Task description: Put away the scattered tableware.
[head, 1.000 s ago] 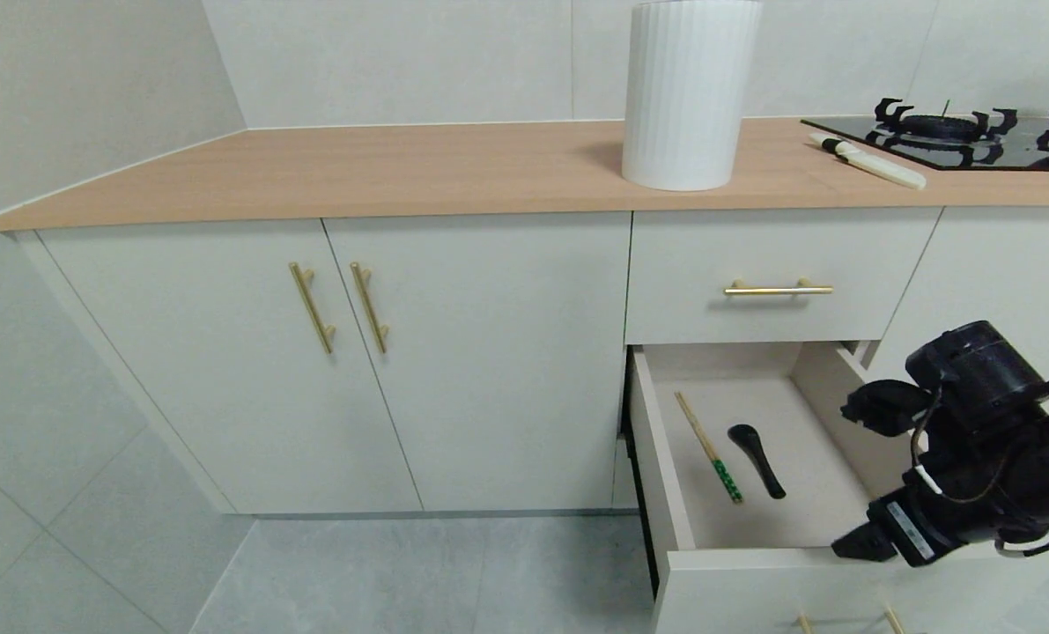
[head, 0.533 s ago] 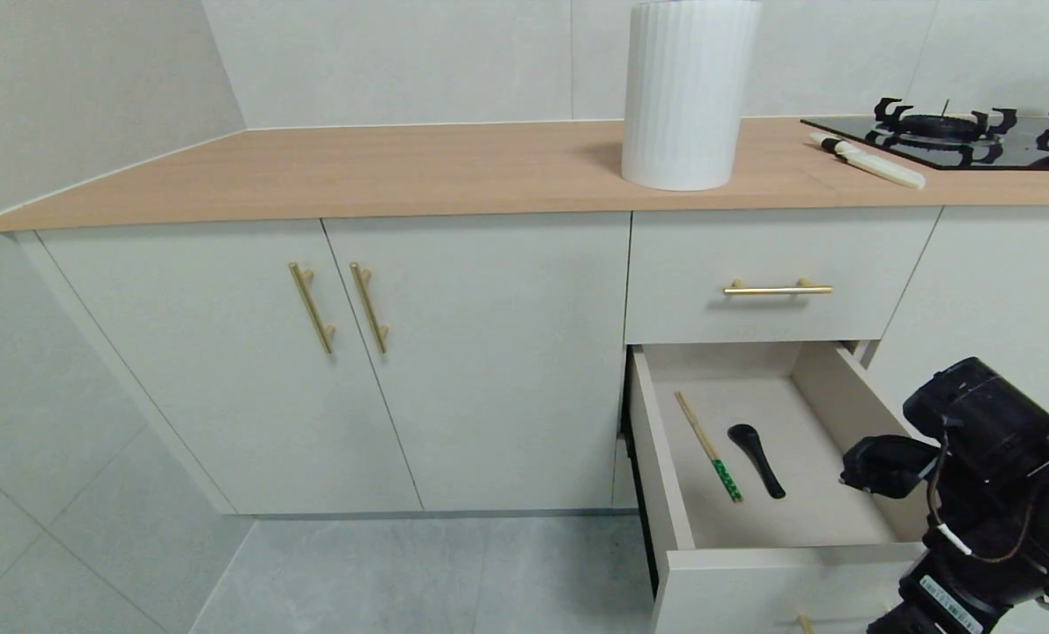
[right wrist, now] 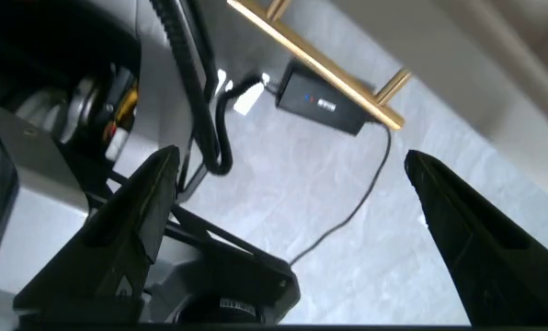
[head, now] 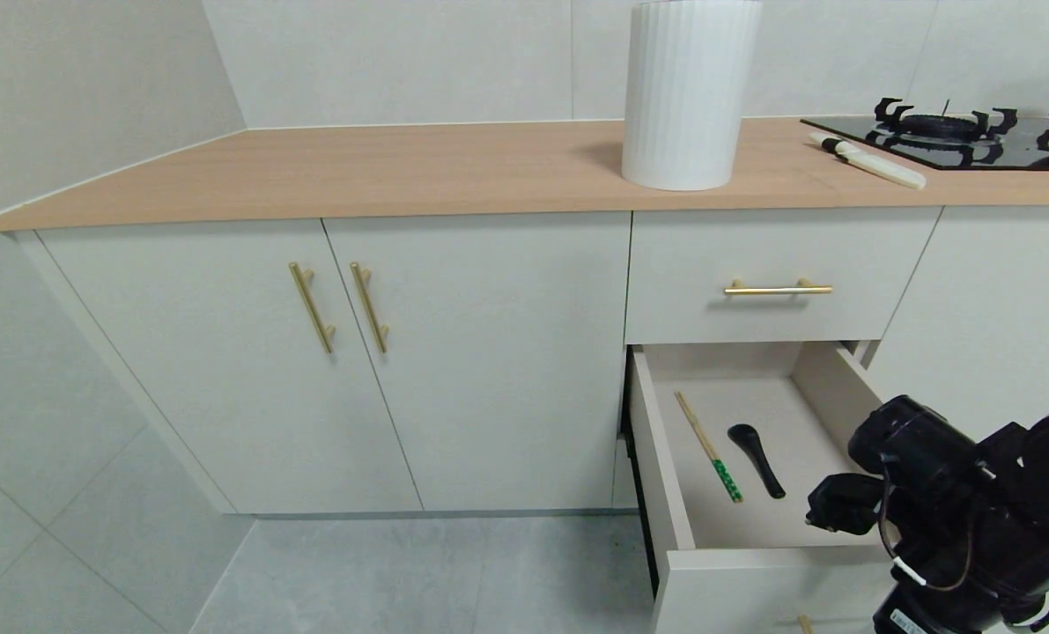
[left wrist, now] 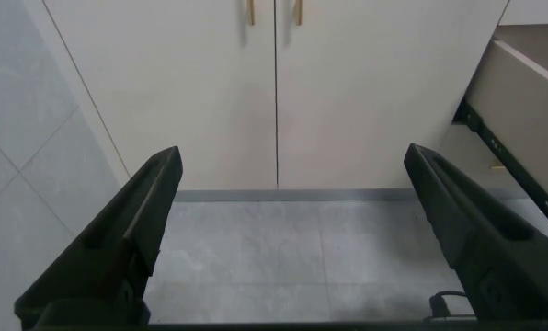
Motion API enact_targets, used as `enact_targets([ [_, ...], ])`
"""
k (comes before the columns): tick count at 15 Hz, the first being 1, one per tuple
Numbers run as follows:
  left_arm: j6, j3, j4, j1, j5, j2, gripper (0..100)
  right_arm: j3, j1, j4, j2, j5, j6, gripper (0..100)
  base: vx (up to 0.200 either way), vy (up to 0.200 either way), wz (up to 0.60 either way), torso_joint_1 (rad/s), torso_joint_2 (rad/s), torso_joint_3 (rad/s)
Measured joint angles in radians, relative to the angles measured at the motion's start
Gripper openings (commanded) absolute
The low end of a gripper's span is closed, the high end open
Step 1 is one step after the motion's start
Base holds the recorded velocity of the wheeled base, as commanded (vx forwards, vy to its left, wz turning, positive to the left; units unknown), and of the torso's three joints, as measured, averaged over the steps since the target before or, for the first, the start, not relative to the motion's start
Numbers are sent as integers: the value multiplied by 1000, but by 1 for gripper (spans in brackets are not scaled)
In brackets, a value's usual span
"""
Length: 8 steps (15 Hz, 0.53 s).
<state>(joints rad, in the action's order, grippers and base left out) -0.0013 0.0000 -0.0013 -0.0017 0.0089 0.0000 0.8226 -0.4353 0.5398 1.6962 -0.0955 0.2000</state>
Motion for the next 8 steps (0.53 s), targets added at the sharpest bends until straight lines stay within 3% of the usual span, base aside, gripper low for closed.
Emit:
enact_targets([
  [8,0,0,0,0,0,0,100,42,30,-15,67,-65,-71,100,0,0,0,0,0,0],
])
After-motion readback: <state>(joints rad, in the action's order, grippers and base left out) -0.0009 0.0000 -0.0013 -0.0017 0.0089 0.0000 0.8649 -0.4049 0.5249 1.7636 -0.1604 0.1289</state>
